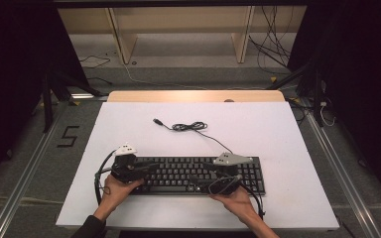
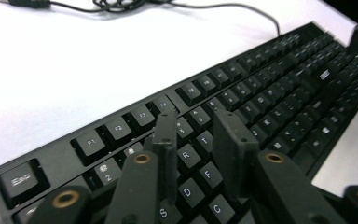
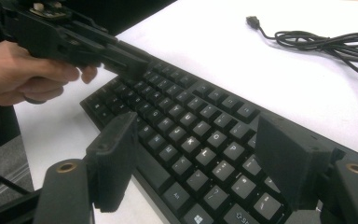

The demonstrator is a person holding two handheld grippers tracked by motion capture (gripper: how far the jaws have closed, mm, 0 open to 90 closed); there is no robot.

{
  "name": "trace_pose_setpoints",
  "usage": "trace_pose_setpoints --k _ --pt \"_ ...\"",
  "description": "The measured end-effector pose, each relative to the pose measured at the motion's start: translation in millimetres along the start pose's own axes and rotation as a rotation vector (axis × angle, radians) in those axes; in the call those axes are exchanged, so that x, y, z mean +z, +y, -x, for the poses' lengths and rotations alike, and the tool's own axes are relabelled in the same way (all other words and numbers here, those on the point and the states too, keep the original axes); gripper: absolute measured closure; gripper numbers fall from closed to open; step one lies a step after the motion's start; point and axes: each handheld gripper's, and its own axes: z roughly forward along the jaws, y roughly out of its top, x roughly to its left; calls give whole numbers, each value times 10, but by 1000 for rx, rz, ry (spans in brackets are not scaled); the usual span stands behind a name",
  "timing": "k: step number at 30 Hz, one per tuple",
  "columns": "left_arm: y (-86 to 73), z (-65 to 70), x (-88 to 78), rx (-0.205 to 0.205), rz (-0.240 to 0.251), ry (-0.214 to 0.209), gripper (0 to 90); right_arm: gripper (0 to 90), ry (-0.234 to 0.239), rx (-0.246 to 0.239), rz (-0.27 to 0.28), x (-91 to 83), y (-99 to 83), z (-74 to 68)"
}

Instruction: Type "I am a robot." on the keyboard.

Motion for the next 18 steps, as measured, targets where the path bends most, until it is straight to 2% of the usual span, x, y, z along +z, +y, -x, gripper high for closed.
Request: trace_pose_setpoints --k 2,7,13,18 --pt "-7 -8 -41 -24 21 -9 615 314 1 2 0 5 6 -2" --pt "-37 -15 -131 -29 59 -46 515 318 0 0 -7 46 19 5" --pt "-70 7 -211 -26 107 -51 367 322 1 -3 -15 106 49 15" --pt "-98 17 -286 -24 146 -54 307 325 3 -7 -27 162 74 17"
